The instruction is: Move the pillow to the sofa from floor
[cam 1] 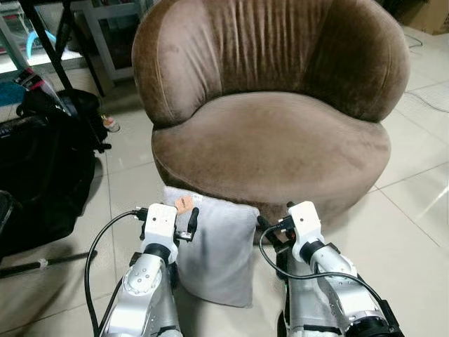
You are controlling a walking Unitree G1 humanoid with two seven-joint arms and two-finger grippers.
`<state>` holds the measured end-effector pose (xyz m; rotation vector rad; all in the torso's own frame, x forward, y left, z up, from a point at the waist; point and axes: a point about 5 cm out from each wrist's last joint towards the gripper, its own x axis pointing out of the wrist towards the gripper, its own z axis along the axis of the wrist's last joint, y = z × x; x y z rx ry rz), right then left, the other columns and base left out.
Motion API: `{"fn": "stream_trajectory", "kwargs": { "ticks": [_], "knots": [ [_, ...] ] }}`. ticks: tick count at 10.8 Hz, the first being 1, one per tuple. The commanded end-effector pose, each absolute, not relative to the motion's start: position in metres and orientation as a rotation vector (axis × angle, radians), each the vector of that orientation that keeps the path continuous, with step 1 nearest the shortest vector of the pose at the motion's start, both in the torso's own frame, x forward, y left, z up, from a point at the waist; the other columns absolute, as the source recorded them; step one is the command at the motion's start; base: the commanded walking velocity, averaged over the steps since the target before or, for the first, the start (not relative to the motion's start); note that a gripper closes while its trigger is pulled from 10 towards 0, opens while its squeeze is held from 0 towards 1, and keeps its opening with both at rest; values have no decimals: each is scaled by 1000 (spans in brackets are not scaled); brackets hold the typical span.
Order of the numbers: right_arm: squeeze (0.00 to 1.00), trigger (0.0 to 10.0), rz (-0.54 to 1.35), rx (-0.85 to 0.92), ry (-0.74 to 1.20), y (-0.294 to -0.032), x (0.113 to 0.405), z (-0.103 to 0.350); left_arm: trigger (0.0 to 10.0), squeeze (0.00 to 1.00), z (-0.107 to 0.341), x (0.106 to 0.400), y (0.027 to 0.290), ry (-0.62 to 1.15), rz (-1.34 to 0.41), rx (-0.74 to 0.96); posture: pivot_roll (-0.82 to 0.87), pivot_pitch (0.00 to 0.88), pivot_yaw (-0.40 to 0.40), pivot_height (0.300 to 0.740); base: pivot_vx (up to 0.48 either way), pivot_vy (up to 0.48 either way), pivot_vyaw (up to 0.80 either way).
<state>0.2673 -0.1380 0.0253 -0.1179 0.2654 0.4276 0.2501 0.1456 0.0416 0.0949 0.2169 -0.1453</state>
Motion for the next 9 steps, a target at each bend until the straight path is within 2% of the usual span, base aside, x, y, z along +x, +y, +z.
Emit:
{"fn": "stream_trajectory", "kwargs": {
  "ticks": [1,4,6,8,9],
  "knots": [
    [0,10000,430,-110,260,-137,271,29,10000,0,42,251,146,220,-137,96,-134,0,65,435,0,0,0],
    [0,10000,421,-135,267,-146,278,33,10000,0,42,250,145,221,-135,91,-131,0,61,435,0,0,0],
    [0,10000,456,-222,288,-158,295,44,10000,0,42,250,145,220,-133,92,-132,0,58,435,0,0,0],
    [0,10000,603,-450,292,-164,317,63,10000,0,42,252,143,218,-135,91,-135,0,50,435,0,0,0],
    [0,10000,631,-508,302,-164,324,67,10000,0,42,252,142,216,-135,88,-135,0,50,435,0,0,0]
  ]
}}
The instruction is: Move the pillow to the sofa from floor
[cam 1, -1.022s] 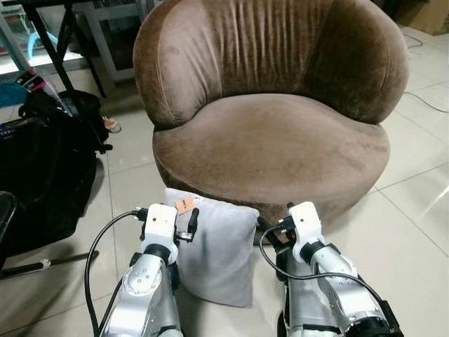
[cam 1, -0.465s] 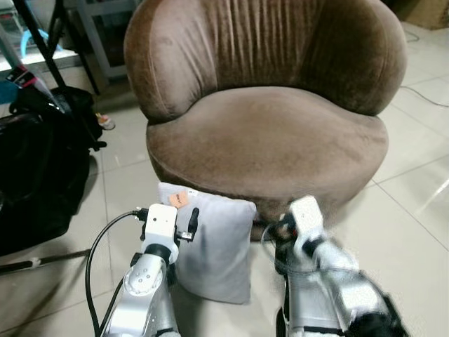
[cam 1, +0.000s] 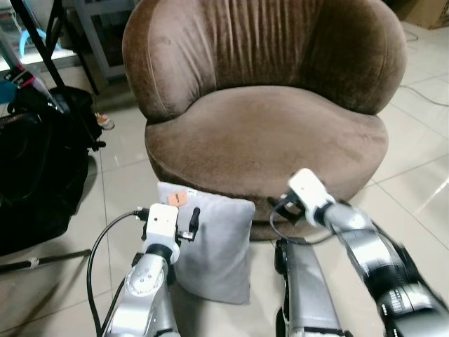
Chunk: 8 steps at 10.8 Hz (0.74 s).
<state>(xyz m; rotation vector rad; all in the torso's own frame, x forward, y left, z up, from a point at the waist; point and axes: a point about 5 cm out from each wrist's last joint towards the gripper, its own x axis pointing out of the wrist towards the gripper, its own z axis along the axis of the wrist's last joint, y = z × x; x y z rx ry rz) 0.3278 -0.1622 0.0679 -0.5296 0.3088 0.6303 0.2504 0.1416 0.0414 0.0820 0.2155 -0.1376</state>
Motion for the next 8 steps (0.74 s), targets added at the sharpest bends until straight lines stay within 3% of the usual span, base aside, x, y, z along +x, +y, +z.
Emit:
{"fn": "stream_trajectory", "kwargs": {
  "ticks": [1,7,8],
  "knots": [
    [0,10000,674,-594,321,-162,330,68,10000,0,42,253,141,214,-136,85,-133,0,46,435,0,0,0],
    [0,10000,1067,-1302,293,-120,337,62,10000,0,42,257,132,202,-125,61,-134,0,16,435,0,0,0],
    [0,10000,1079,-1348,285,-116,338,62,10000,0,41,257,131,202,-124,57,-130,0,7,435,0,0,0]
  ]
}}
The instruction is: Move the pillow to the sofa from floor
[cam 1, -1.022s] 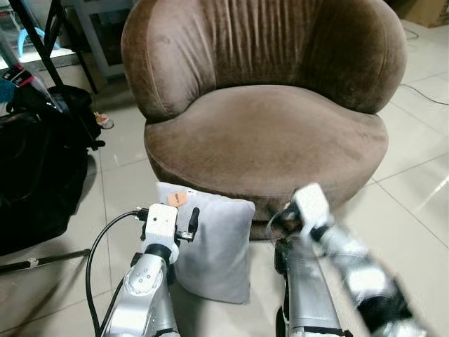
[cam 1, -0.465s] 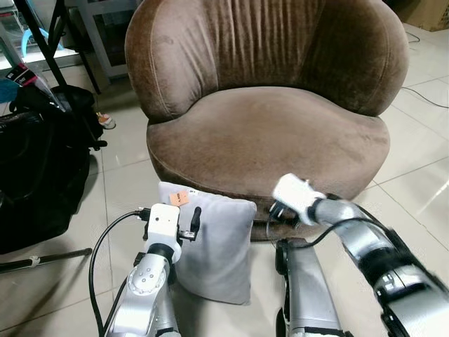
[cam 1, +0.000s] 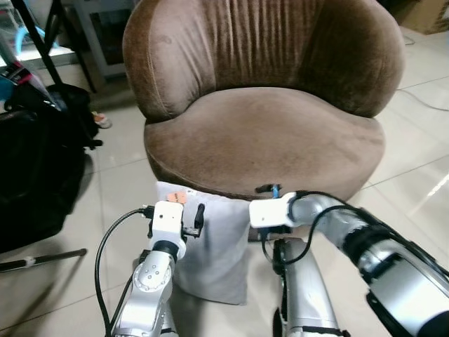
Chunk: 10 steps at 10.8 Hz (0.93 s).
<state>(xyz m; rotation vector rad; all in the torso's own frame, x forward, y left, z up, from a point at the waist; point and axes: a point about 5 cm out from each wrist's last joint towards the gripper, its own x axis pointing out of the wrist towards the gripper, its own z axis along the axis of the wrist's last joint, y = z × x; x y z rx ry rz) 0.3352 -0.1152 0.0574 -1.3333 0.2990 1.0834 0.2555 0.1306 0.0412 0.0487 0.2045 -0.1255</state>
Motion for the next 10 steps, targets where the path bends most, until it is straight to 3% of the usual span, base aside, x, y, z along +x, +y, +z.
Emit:
{"fn": "stream_trajectory", "kwargs": {
  "ticks": [1,5,10],
  "knots": [
    [0,10000,1089,-1385,277,-113,339,62,10000,0,41,257,129,202,-120,54,-126,0,-3,435,0,0,0],
    [0,10000,1123,-1535,284,-111,338,56,10000,0,39,255,127,202,-99,38,-127,0,-29,435,0,0,0],
    [0,10000,992,-1549,323,-111,348,60,10000,0,37,256,125,201,-97,35,-118,0,-39,435,0,0,0]
  ]
}}
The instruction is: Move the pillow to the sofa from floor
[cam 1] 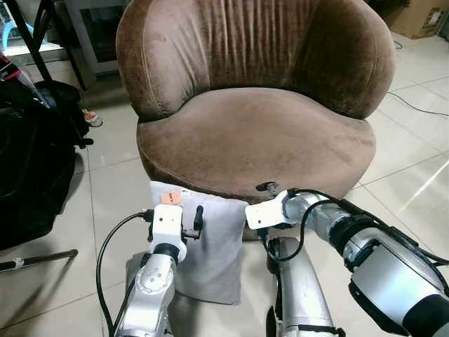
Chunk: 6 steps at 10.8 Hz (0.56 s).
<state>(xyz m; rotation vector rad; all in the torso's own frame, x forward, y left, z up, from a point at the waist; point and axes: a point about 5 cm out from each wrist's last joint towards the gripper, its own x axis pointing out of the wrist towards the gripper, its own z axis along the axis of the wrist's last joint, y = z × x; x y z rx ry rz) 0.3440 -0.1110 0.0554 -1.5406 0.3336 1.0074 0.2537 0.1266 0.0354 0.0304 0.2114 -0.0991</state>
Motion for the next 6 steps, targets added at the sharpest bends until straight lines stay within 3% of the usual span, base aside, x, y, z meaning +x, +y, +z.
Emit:
{"fn": "stream_trajectory", "kwargs": {
  "ticks": [1,6],
  "knots": [
    [0,10000,996,-1567,333,-110,346,57,10000,0,36,254,126,202,-94,35,-117,0,-42,435,0,0,0],
    [0,10000,977,-1615,363,-113,342,48,10000,0,34,250,123,204,-89,31,-104,0,-60,435,0,0,0]
  ]
}}
